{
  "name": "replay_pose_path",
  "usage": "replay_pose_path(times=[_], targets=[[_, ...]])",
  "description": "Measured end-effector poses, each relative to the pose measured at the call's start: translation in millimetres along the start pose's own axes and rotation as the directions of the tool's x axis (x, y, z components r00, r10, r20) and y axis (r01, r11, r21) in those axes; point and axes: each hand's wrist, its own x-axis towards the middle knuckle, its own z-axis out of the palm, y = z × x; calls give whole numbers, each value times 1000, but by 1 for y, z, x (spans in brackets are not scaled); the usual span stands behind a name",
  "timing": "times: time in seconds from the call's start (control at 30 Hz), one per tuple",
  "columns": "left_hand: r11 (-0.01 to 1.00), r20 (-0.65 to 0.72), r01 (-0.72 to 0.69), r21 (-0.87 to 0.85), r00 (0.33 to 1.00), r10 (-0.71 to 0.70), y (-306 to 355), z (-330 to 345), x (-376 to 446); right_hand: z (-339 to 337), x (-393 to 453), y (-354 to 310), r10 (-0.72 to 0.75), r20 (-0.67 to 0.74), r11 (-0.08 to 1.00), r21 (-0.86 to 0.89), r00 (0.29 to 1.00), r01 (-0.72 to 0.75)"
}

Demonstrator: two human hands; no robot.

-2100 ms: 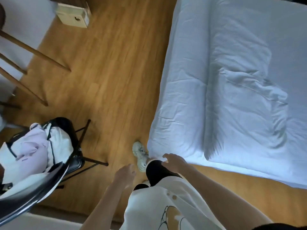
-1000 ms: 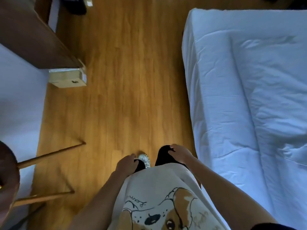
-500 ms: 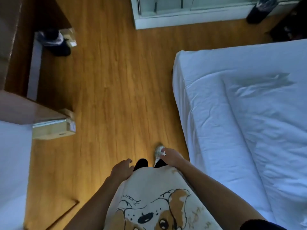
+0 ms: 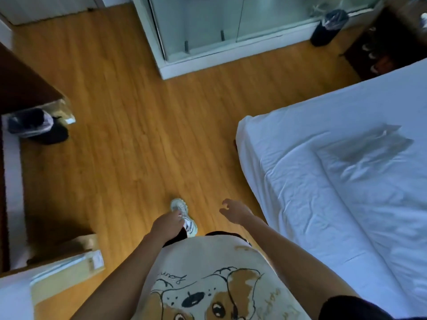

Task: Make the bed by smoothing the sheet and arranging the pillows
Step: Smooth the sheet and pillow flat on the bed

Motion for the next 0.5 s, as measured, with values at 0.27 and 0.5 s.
replay_pose_path(times=[0.27,0.5], targets=[[980,95,-126,151,989,112,-10,-145,90,-81,68,-97,52,-48,993,105,997,-46],[962,190,-128,239,978,83,22,-236,189,-174,136,-135,86,-20,984,158,996,-82]])
